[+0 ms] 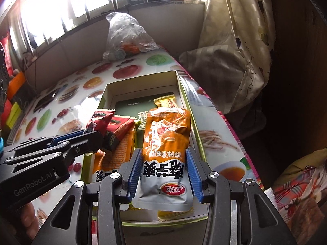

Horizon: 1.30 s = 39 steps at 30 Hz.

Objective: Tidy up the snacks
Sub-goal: 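Lower both snacks into the box and open both grippers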

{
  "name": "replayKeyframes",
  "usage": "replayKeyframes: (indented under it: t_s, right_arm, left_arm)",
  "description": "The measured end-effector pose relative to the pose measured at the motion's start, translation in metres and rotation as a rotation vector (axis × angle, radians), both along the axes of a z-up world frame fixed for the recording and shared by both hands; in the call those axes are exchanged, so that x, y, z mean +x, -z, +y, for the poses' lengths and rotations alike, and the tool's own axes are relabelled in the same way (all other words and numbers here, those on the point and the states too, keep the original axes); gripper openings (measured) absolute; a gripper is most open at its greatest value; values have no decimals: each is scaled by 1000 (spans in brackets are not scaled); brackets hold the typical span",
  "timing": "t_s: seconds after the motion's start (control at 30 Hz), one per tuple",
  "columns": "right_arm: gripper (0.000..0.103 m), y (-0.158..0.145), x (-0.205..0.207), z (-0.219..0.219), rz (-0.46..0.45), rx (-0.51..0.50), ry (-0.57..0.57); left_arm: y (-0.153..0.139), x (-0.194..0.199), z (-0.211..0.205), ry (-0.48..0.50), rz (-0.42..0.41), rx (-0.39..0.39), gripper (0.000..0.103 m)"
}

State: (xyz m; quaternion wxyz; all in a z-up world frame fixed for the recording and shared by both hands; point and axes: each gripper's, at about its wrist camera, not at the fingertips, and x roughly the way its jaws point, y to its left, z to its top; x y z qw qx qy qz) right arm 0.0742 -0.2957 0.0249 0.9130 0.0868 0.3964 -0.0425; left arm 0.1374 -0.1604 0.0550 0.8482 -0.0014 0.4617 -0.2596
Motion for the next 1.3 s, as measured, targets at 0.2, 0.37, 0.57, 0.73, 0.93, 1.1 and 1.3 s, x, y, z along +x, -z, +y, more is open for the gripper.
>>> replayKeyframes:
  t_s: [0.2, 0.37, 0.57, 0.73, 0.93, 1.1, 1.3]
  right_arm:
    - [46, 3, 0, -1, -1, 0, -12]
    - [48, 4, 0, -1, 0, 4, -10]
    - [49, 3, -1, -1, -1, -3, -9]
    - [50, 3, -2, -1, -4, -5, -1]
    - [51, 3, -2, -2, -4, -4, 0]
    - [52, 3, -2, -2, -3, -5, 1]
    - [55, 1, -2, -4, -9, -9, 1]
  left_arm:
    - [3, 3, -2, -6, 10, 9, 26]
    - [6, 4, -5, 0, 17, 19, 31]
    - [5, 3, -6, 0, 9, 29, 32]
    - [5, 1, -5, 0, 4, 32, 33]
    - [4, 0, -6, 4, -1, 29, 37]
    - [3, -1, -6, 3, -2, 29, 37]
    - [2, -3, -5, -6, -21, 41, 40]
